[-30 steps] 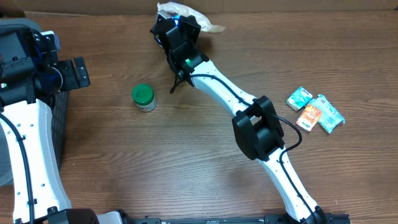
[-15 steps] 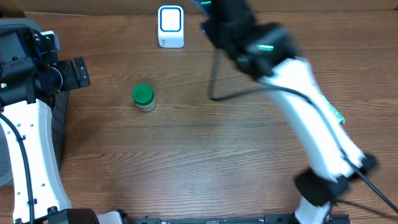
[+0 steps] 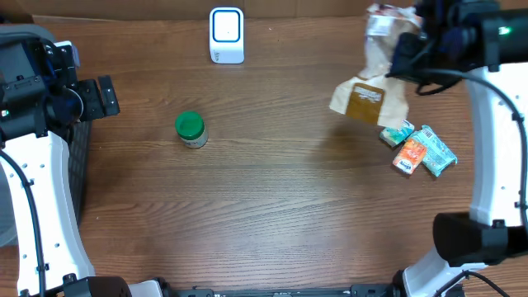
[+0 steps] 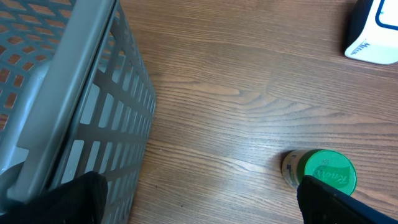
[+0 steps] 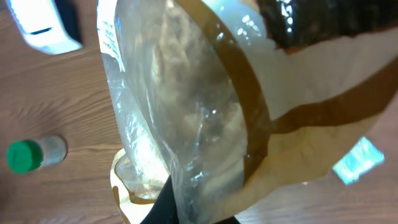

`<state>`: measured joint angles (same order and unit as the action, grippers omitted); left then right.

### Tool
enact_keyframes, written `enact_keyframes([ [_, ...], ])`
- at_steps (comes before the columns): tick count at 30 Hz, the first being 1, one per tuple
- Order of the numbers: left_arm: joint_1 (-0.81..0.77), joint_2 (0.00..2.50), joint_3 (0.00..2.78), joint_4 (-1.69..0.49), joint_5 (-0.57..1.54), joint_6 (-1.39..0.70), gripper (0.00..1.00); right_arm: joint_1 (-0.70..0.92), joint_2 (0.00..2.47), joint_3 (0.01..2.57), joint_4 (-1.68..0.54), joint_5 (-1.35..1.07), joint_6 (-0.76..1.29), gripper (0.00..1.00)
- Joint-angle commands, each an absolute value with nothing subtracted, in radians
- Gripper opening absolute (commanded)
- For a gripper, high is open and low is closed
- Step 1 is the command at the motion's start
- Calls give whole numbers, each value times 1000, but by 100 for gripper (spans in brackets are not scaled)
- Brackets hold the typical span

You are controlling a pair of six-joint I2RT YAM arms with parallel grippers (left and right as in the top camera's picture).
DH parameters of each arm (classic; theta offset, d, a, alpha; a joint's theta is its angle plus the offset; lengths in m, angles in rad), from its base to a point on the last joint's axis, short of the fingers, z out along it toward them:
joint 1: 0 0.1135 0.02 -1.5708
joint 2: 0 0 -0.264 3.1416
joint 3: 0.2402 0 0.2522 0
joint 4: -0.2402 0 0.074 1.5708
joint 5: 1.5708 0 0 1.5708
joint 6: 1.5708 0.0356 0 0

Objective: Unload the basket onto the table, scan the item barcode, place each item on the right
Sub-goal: 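Carry the bread bag right and drop it onto the other packs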

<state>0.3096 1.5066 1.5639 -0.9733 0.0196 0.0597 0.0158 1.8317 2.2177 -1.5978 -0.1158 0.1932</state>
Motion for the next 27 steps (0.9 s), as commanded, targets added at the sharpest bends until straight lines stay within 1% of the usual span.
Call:
enact_keyframes([
  [1,312,1510,1571,-971,26,75,100,-65,1827,2120,-1588,-162,213,4],
  [4,312,1510,1571,-971,26,75,100,-114,1827,2001,-1547,-162,213,4],
  [14,312,1510,1571,-971,26,75,99,-187,1827,1666,-1340,-159,214,4],
  [20,312,1510,1571,-971,26,75,99,-226,1827,1593,-1263,-147,214,4],
  [24,312,1510,1571,-971,26,75,99,-243,1827,1559,-1238,-62,268,4],
  [27,312,1510,1571,-972,26,75,100,-243,1827,1539,-1223,-43,274,4],
])
